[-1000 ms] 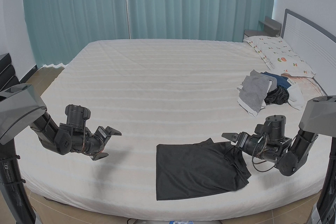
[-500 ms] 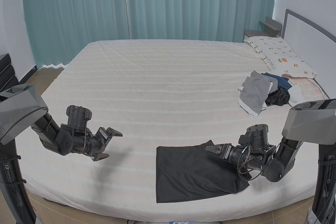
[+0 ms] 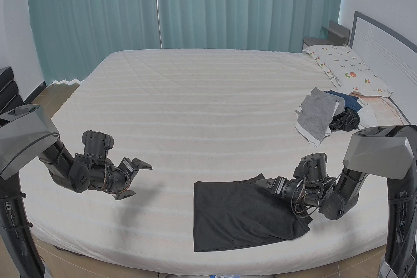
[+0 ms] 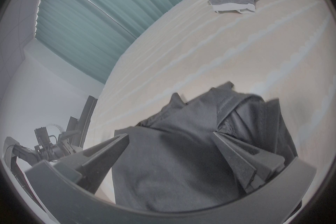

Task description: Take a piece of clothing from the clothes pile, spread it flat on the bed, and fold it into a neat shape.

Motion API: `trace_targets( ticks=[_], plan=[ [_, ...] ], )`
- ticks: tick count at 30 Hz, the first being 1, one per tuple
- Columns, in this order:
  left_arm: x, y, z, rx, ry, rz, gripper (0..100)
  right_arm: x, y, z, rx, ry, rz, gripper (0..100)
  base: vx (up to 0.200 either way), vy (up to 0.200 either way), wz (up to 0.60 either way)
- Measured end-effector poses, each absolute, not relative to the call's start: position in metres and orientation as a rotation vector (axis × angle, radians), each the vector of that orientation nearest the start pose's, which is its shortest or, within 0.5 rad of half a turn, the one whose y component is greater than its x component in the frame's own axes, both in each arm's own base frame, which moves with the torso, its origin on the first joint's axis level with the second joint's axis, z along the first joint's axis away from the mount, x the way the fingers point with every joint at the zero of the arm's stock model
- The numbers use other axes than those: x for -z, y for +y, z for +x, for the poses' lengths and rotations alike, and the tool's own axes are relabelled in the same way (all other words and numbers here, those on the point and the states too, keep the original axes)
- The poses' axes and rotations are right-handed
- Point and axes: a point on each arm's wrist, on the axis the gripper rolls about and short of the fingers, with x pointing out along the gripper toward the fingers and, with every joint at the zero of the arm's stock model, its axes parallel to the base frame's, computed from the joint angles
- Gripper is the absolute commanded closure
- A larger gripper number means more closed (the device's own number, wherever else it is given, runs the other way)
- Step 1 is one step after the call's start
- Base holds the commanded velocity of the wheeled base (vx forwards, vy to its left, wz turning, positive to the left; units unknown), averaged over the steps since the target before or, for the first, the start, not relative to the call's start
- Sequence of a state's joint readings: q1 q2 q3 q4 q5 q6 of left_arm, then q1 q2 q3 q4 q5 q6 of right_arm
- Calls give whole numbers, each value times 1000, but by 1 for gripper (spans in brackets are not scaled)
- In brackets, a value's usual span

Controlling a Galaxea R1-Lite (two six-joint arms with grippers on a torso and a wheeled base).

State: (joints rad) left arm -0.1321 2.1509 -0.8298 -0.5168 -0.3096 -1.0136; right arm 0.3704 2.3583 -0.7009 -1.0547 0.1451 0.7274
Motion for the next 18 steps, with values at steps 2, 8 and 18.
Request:
trace_targets(
  ticks=[2, 8, 18],
  plan=[
    [-27, -53, 347, -28, 953, -1012, 0, 26, 130, 337, -247, 741, 630, 0, 0, 0, 0],
    [-27, -53, 347, -29, 952, -1012, 0, 25, 122, 356, -186, 660, 688, 0, 0, 0, 0],
    [-27, -53, 347, -30, 952, -1012, 0, 30, 106, 371, -97, 584, 720, 0, 0, 0, 0]
  ],
)
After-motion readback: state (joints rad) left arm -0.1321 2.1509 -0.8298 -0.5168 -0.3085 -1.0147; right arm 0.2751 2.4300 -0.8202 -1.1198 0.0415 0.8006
